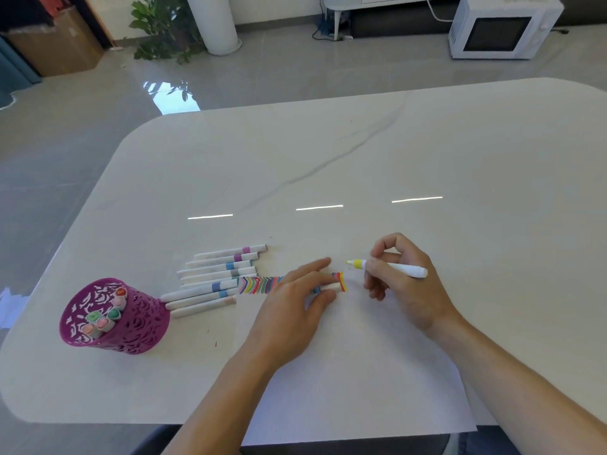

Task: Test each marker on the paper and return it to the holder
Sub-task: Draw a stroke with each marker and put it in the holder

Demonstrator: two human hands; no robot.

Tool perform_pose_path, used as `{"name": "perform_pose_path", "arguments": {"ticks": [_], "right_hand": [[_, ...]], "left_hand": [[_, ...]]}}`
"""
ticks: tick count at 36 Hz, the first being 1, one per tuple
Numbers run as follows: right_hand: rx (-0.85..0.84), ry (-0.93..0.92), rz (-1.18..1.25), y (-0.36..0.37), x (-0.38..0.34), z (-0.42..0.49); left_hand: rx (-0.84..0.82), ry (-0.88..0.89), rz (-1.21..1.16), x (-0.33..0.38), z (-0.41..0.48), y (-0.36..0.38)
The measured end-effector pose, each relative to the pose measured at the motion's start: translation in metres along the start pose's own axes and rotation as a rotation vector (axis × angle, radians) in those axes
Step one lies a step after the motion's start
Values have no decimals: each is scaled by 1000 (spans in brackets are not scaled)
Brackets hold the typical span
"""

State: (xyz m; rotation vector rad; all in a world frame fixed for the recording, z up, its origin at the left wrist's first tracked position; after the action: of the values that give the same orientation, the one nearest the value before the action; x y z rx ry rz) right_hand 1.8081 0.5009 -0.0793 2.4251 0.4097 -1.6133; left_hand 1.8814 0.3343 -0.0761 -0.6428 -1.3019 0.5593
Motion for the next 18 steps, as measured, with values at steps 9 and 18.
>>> {"name": "perform_pose_path", "arguments": {"ticks": [9,18], "right_hand": [[75,-68,90,-9,-25,-13],[58,-100,144,0,-35,-27]], "left_hand": [[252,-83,-180,5,1,-27],[251,-140,-383,9,0,-23]]}}
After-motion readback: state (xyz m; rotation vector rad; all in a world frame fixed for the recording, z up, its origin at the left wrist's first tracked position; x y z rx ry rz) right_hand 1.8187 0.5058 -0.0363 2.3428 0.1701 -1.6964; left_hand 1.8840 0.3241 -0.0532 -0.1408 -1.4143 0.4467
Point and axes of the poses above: each hand's wrist, its own z-axis towards the middle knuckle, its own y-axis out of the palm, x = y × z, the point moved 9 cm from there along z, towards the middle knuckle, and after that the axes turned 14 degrees about y, right-handed, at the moved point
